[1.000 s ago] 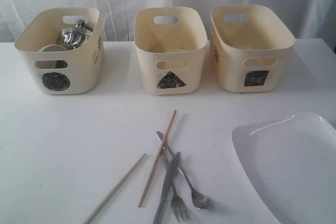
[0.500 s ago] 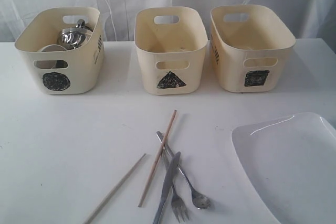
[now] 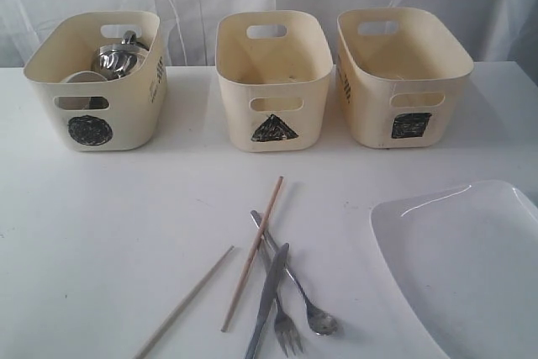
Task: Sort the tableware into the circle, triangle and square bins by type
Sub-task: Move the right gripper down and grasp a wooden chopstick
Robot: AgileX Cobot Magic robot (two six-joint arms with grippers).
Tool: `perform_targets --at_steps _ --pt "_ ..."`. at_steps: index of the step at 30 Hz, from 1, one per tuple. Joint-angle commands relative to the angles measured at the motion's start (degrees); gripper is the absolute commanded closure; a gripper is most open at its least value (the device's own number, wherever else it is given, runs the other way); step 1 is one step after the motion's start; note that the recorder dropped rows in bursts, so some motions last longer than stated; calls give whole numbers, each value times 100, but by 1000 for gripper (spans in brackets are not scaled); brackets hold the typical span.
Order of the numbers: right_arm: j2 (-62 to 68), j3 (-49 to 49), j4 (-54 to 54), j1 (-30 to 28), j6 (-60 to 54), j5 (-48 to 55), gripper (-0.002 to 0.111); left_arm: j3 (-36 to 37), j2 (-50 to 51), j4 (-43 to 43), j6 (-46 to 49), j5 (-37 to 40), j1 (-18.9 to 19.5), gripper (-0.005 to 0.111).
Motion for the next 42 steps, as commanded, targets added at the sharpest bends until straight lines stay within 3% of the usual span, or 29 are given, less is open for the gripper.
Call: perform_targets --at_steps 1,8,12,17,21,27,35,42 --pt "913 -191 436 -1 1770 3012 108 48 -24 -83 11 94 -31 107" --pt "1694 -32 841 -1 1630 6925 108 48 -24 -83 11 94 -31 107" --pt "1824 72 1357 71 -863 7036 108 48 -24 -83 11 94 -31 107" --pt "1824 71 4707 579 -3462 7036 108 48 -24 -83 11 94 -31 107" --pt "1846 71 6461 1595 -4403 6345 108 48 -24 -83 11 94 -31 107" --pt "1895 71 6528 2626 -4414 4797 108 48 -24 -83 11 94 -31 107" --pt "1895 81 6518 2701 -4414 2332 108 48 -24 -83 11 94 -31 107" --pt "1895 81 6504 2701 -4414 2139 108 48 -24 -83 11 94 -31 107"
